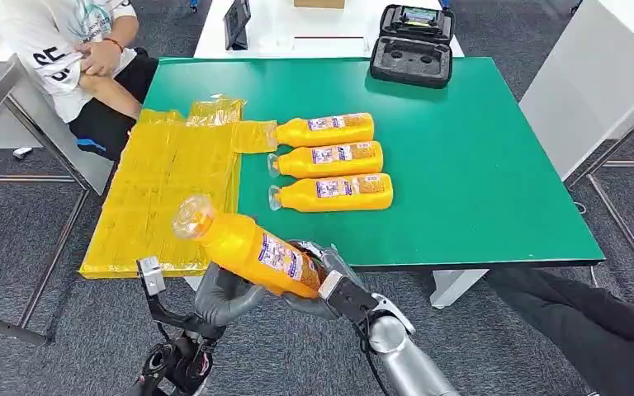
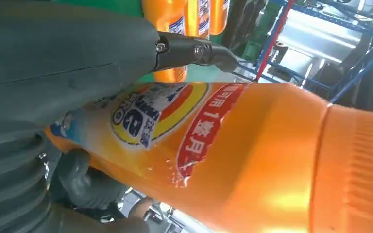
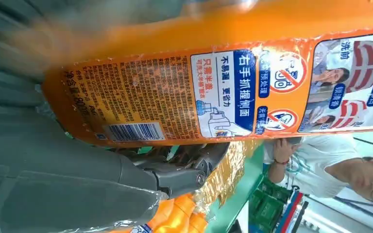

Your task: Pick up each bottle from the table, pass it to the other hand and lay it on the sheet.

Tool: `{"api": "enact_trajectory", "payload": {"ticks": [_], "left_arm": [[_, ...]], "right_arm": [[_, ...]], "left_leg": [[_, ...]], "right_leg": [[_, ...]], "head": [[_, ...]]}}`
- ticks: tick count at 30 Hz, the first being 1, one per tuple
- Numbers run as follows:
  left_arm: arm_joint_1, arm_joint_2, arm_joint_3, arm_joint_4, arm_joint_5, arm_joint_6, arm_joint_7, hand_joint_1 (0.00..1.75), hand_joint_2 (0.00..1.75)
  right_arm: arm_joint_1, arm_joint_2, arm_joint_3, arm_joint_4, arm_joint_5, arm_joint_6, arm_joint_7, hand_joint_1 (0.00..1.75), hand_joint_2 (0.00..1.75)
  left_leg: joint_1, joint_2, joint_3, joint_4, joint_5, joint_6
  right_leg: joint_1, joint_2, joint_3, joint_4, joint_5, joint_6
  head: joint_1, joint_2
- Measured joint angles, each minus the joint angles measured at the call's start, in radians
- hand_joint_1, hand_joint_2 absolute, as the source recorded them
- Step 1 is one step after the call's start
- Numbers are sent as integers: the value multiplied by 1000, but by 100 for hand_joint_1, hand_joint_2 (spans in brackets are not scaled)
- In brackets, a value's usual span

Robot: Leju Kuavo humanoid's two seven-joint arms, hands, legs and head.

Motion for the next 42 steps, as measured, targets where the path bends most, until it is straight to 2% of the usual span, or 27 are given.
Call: {"api": "enact_trajectory", "payload": {"ticks": [17,30,33,36,42], "left_arm": [[0,0,0,13,0,-1,0,0,175],[-5,0,-26,37,-32,-85,0,0,175],[-6,0,-30,39,-63,-53,-7,0,175],[-8,-4,-31,39,-123,55,-37,0,175],[-7,-10,-26,37,-129,81,-45,0,175]], "right_arm": [[0,0,0,3,0,0,1,173,175],[12,0,-8,3,25,16,9,175,175],[19,0,-11,-3,35,27,15,175,175],[20,7,-9,4,42,88,26,171,175],[-1,34,17,99,39,90,-29,175,175]], "left_leg": [[0,0,0,0,0,0],[0,0,0,0,0,0],[0,0,0,0,0,0],[0,0,0,0,0,0],[0,0,0,0,0,0]], "right_leg": [[0,0,0,0,0,0],[0,0,0,0,0,0],[0,0,0,0,0,0],[0,0,0,0,0,0],[0,0,0,0,0,0]], "head": [[0,0],[0,0],[0,0],[0,0],[0,0]]}}
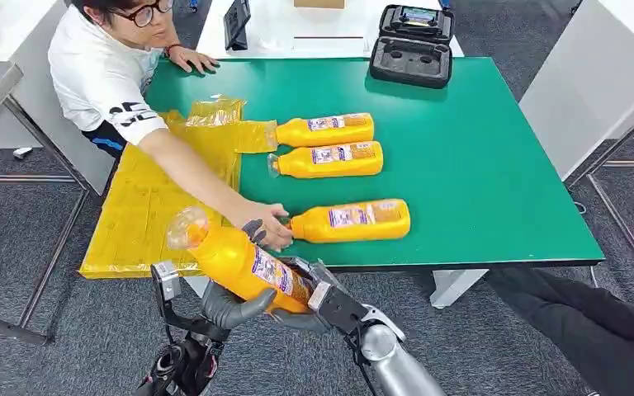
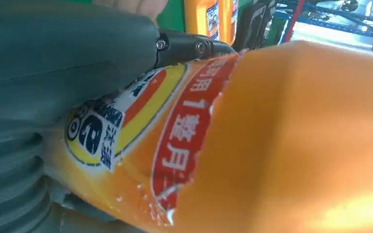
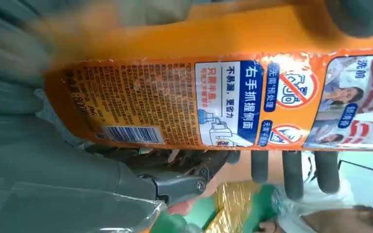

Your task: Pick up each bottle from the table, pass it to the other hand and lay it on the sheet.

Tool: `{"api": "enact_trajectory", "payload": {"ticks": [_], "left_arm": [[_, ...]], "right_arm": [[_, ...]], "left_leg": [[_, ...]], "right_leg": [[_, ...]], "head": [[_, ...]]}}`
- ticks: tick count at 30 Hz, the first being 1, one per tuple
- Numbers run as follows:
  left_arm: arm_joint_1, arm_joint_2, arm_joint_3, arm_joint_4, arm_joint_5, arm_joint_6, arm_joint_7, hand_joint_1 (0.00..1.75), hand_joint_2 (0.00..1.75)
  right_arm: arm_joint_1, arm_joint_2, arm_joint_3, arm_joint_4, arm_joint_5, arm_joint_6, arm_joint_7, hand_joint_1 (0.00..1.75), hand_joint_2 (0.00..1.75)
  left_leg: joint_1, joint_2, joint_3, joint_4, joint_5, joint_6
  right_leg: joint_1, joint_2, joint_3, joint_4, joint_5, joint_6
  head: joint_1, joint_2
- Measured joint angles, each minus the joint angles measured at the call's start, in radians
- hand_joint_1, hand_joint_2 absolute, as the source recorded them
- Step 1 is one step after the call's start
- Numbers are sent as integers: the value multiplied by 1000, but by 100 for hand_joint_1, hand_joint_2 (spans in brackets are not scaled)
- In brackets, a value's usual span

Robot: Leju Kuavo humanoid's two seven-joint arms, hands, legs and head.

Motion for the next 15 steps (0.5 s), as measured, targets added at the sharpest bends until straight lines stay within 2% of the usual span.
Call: {"api": "enact_trajectory", "payload": {"ticks": [15], "left_arm": [[9,0,31,0,41,-17,14,0,175]], "right_arm": [[-43,23,39,114,0,2,-11,173,175]], "left_leg": [[0,0,0,0,0,0]], "right_leg": [[0,0,0,0,0,0]], "head": [[0,0]]}}
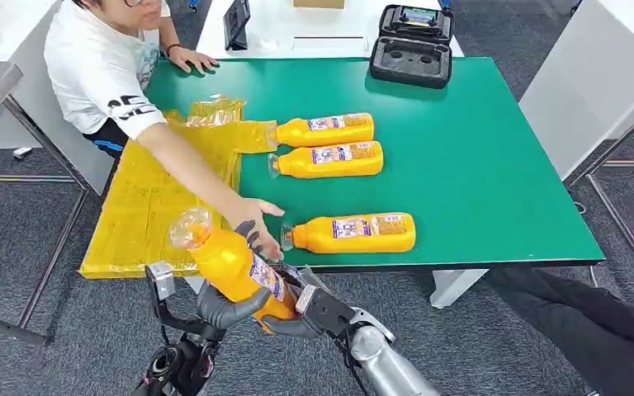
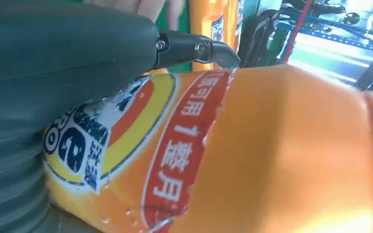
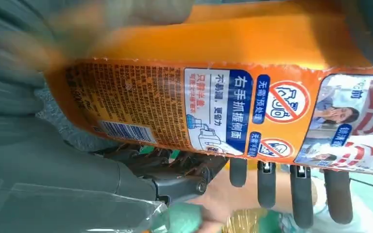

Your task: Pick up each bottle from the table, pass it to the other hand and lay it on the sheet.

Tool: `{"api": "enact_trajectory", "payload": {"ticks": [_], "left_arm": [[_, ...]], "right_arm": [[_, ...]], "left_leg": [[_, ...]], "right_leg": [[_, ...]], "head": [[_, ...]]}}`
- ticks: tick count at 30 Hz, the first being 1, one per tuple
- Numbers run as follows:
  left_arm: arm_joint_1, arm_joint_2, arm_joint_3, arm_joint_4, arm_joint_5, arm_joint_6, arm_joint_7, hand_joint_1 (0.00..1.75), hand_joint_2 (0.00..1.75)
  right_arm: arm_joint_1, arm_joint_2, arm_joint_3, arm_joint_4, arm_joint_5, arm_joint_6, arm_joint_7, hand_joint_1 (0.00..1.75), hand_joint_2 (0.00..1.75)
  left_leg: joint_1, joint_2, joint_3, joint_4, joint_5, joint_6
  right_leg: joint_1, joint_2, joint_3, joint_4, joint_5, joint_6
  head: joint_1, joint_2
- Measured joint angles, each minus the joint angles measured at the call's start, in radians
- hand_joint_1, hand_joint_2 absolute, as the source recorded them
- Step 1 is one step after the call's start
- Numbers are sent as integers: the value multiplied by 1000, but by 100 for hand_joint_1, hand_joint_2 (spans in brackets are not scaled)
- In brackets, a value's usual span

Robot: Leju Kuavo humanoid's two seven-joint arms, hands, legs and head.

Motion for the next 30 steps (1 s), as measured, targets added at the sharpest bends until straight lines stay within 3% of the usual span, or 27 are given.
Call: {"api": "enact_trajectory", "payload": {"ticks": [22,23,24,25,27,30], "left_arm": [[-13,3,12,30,104,-99,32,0,175],[-13,3,12,31,107,-100,33,24,175],[-14,3,12,31,114,-106,36,131,175],[-15,3,11,31,119,-110,38,155,175],[-16,4,10,31,122,-111,37,175,175],[-17,6,2,31,120,-107,33,175,175]], "right_arm": [[1,-3,1,11,0,-13,8,175,175],[2,-3,1,11,0,-15,9,175,175],[4,-4,1,11,0,-18,11,175,175],[7,-4,0,8,0,-19,13,175,175],[13,-5,-2,1,-1,-20,18,173,175],[22,-8,-3,-14,0,-20,27,175,175]], "left_leg": [[0,1,0,0,0,0],[0,1,0,0,0,0],[0,1,0,0,0,0],[0,1,0,0,0,0],[0,1,0,0,0,0],[0,1,0,0,0,0]], "right_leg": [[0,0,-1,0,0,0],[0,0,-1,0,0,0],[0,0,-1,0,0,0],[0,0,-1,0,0,0],[0,0,-1,0,0,0],[0,0,-1,0,0,0]], "head": [[0,0],[0,0],[0,0],[0,0],[0,0],[0,0]]}}
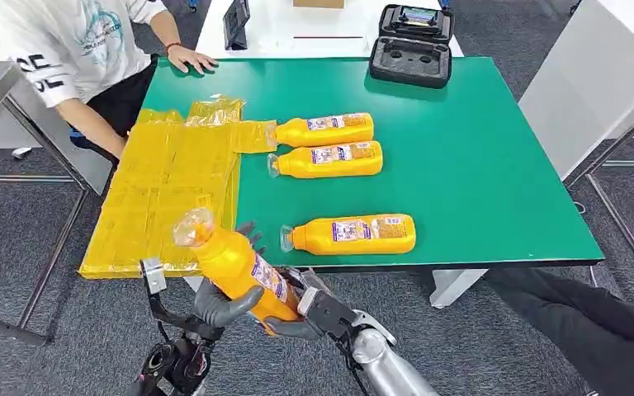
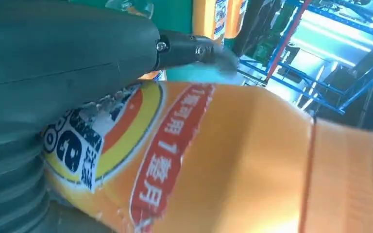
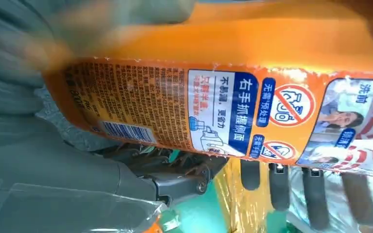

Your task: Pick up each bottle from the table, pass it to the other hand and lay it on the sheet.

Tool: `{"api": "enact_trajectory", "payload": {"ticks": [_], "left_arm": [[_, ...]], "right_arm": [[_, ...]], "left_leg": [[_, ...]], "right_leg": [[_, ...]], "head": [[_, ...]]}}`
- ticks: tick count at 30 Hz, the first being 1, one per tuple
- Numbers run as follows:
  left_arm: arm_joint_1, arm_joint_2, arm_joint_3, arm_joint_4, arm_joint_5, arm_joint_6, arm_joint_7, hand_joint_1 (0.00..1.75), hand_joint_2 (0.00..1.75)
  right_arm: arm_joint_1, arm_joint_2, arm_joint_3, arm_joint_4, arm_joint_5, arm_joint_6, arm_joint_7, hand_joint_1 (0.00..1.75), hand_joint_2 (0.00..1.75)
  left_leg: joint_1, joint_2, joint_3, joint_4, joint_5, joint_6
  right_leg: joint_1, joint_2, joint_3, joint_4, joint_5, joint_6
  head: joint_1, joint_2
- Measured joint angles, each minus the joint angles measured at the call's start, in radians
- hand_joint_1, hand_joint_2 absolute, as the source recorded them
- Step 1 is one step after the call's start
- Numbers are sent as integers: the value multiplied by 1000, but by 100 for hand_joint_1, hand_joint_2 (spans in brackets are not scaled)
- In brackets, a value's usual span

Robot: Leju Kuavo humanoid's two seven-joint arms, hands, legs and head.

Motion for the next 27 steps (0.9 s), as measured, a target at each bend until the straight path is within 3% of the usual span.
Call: {"api": "enact_trajectory", "payload": {"ticks": [16,18,19,24,25,27], "left_arm": [[6,3,-21,-1,-13,28,-5,175,175],[9,3,-21,-2,-11,29,-5,175,175],[11,3,-21,-3,-9,29,-5,175,175],[16,4,-23,-16,-9,38,-3,175,175],[17,4,-26,-21,-9,39,-2,175,175],[19,4,-37,-33,-9,41,-2,175,175]], "right_arm": [[26,-9,0,-26,3,1,8,175,175],[26,-10,0,-26,5,2,9,124,175],[26,-10,0,-27,6,3,9,0,175],[27,-10,4,-28,15,-9,9,0,175],[28,-9,5,-28,16,-13,12,0,0],[30,-8,10,-28,16,-24,19,0,0]], "left_leg": [[0,0,0,0,0,0],[0,0,0,0,0,0],[0,0,0,0,0,0],[0,0,0,0,0,0],[0,0,0,0,0,0],[0,0,0,0,0,0]], "right_leg": [[0,0,0,0,0,0],[0,0,0,0,0,0],[0,0,0,0,0,0],[0,0,0,0,0,0],[0,0,0,0,0,0],[0,0,0,0,0,0]], "head": [[0,0],[0,0],[0,0],[0,0],[0,0],[0,0]]}}
